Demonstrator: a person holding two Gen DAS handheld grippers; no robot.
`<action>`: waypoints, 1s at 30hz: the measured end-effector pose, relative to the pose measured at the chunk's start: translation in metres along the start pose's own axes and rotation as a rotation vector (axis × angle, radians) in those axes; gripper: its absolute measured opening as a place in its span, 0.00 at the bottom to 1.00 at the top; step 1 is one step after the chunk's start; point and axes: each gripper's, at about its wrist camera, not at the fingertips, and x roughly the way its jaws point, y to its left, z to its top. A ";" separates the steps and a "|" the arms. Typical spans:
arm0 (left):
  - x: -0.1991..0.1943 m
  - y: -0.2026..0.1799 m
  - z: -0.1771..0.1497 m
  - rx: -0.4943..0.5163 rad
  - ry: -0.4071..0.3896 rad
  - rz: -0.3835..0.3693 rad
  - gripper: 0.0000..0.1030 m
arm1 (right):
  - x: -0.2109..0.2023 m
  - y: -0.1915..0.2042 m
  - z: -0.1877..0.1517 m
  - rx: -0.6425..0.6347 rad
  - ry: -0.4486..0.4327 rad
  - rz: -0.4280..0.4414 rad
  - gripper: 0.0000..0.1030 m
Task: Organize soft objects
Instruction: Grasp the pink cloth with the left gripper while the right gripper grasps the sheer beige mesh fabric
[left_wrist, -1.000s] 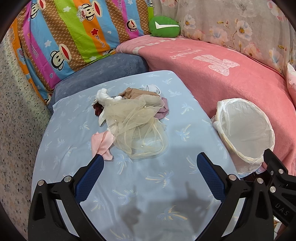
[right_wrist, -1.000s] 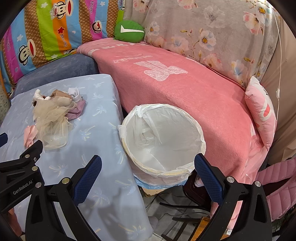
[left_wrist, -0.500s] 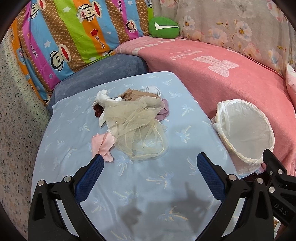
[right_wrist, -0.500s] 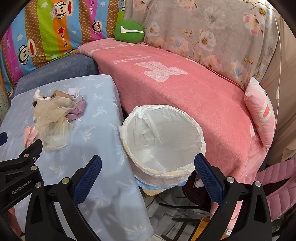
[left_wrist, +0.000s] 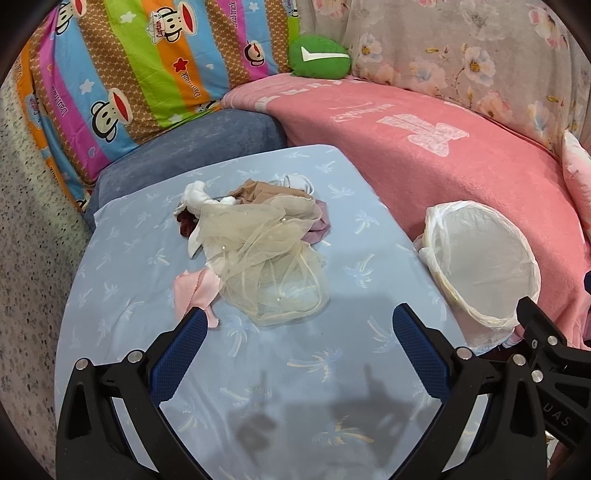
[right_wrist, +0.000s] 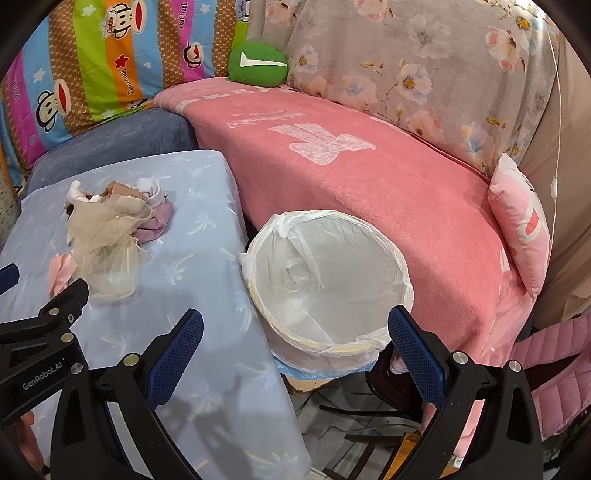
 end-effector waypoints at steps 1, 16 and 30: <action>0.001 0.002 0.000 -0.003 -0.001 -0.002 0.93 | 0.000 0.001 0.000 0.001 -0.001 0.000 0.94; 0.015 0.035 0.003 -0.042 -0.041 -0.046 0.93 | 0.009 0.033 0.011 0.001 -0.024 0.028 0.94; 0.080 0.132 -0.006 -0.143 0.061 -0.025 0.93 | 0.034 0.099 0.024 -0.018 -0.038 0.121 0.94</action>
